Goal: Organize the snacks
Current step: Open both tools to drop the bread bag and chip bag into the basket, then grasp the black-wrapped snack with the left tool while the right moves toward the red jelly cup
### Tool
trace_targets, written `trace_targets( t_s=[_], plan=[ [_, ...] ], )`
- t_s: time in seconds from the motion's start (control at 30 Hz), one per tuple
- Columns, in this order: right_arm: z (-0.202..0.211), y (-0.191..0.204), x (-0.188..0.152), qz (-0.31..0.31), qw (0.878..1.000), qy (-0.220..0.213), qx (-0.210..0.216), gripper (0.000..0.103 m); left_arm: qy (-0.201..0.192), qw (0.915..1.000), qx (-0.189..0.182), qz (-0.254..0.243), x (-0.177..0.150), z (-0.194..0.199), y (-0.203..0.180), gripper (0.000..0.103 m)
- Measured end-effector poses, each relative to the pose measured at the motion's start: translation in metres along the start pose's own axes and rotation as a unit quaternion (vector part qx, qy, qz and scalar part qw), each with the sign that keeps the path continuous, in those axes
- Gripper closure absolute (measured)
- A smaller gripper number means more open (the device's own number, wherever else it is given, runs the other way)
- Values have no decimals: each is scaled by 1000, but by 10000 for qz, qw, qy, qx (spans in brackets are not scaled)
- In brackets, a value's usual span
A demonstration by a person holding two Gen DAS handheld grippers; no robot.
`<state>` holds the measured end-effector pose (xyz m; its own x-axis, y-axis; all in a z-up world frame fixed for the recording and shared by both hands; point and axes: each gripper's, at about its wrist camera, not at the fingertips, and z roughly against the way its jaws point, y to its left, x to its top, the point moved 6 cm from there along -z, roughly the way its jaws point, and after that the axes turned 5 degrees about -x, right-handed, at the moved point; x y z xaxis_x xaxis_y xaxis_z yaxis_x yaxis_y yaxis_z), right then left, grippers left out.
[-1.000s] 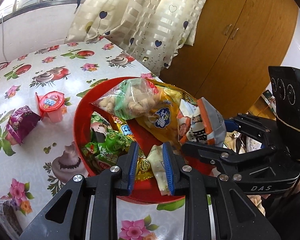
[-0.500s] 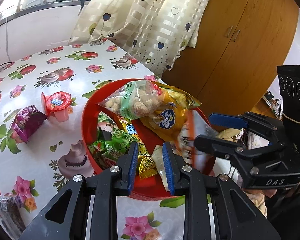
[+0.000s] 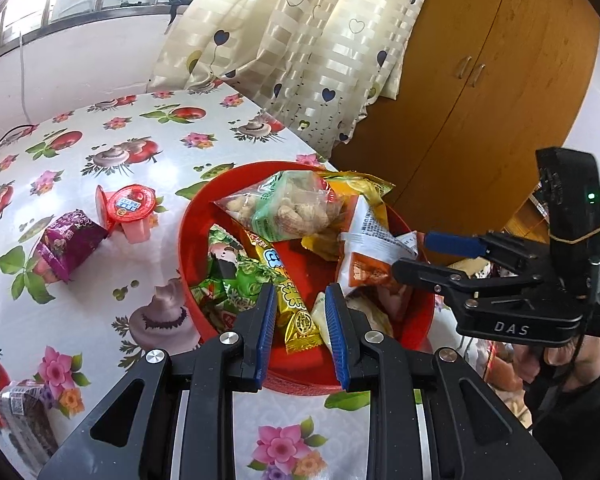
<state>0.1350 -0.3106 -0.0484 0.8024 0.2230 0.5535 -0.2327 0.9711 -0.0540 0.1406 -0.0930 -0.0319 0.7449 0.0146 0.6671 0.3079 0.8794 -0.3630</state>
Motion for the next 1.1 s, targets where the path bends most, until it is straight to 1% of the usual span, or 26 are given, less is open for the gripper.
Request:
trace_targets(
  t_s=[0.27,0.5,0.77,0.9,1.1],
  plan=[
    [19,14,3,122,9996,-225,139,41,-67,9999,93,86,-2,9,3,77],
    [30,34,4,241,9986,-342,311,41,-155,9991,298,265,-10,25,17,77],
    [35,63,-1,377,9966,-397,623,41,-217,9973,585,387,-27,49,37,77],
    [36,78,-2,441,9951,-412,787,41,-221,9963,661,497,-37,59,49,77],
    [40,105,-4,610,9914,-458,1067,41,-351,9935,892,610,-52,83,71,63]
  ],
)
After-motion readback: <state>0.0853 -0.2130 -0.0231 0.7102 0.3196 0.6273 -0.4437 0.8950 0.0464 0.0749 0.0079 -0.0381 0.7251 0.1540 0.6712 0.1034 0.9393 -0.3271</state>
